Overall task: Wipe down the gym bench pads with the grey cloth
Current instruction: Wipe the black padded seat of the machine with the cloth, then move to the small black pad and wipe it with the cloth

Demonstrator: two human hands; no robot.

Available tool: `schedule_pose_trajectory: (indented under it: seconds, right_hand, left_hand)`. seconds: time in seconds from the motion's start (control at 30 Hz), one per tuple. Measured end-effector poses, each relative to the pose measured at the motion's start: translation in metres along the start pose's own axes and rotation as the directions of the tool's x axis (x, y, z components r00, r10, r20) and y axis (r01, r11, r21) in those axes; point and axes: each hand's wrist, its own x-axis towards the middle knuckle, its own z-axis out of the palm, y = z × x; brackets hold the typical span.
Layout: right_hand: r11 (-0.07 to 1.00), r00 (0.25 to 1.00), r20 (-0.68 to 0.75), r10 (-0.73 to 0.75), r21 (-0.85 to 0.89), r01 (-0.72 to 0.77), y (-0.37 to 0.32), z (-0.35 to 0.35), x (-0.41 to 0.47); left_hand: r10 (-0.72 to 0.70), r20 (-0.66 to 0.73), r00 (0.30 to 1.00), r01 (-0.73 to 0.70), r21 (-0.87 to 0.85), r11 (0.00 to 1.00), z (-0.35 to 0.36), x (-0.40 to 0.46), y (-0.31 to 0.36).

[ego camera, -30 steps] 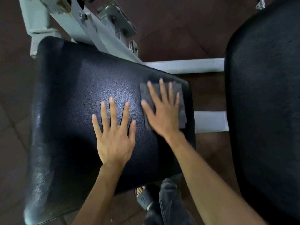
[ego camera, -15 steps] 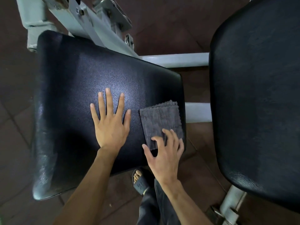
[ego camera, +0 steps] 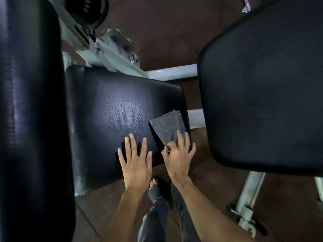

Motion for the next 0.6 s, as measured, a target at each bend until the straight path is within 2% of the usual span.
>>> schedule_pose_trajectory:
  seconds: [0.2, 0.33, 0.47, 0.6]
  right_hand:
    - [0.998, 0.997, -0.031, 0.065, -0.009, -0.066, -0.015, -0.057, -0.044]
    - [0.986, 0.986, -0.052, 0.161, -0.044, -0.163, -0.023, -0.085, -0.095]
    - [0.946, 0.944, -0.097, 0.315, -0.041, -0.320, -0.020, -0.104, -0.164]
    - [0.853, 0.846, -0.151, 0.511, -0.030, -0.520, -0.010, -0.119, -0.246]
  left_hand:
    - [0.179, 0.074, 0.981, -0.182, 0.036, 0.983, -0.045, -0.044, -0.005]
    - [0.356, 0.096, 0.930, -0.362, 0.062, 0.930, -0.075, -0.061, -0.008]
    - [0.569, 0.135, 0.811, -0.581, 0.082, 0.809, -0.092, -0.080, -0.004]
    - [0.714, 0.357, 0.603, -0.781, 0.079, 0.620, -0.107, -0.121, 0.018]
